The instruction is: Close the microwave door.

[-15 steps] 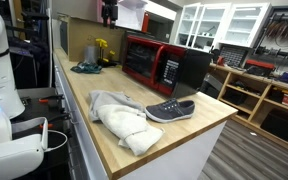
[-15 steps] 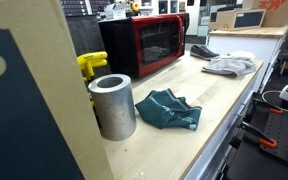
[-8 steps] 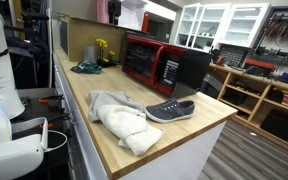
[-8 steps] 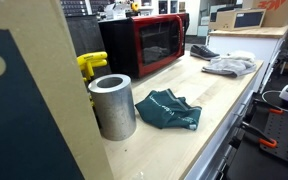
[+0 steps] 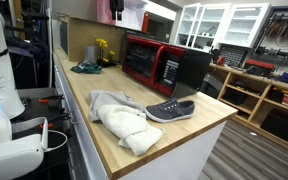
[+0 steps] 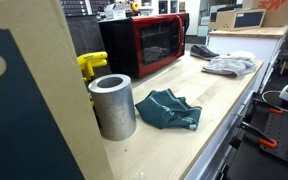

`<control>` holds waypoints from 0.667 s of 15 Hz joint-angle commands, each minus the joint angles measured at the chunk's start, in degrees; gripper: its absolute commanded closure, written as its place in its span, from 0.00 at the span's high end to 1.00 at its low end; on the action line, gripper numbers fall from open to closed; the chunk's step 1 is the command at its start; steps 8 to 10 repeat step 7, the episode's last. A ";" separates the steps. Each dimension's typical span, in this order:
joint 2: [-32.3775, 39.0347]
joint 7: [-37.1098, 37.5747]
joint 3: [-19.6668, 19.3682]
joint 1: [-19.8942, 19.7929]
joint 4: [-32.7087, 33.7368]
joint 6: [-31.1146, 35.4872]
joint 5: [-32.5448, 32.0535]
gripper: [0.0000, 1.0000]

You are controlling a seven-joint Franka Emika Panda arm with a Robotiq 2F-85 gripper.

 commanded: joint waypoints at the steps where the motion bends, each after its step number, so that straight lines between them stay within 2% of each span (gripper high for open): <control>1: -2.78 -0.01 1.73 -0.55 -1.75 3.90 -2.43 1.00; 2: -0.49 -0.18 1.25 -0.60 -0.01 1.68 -1.41 1.00; 10: -0.41 -0.16 1.41 -0.64 -0.06 1.88 -1.48 1.00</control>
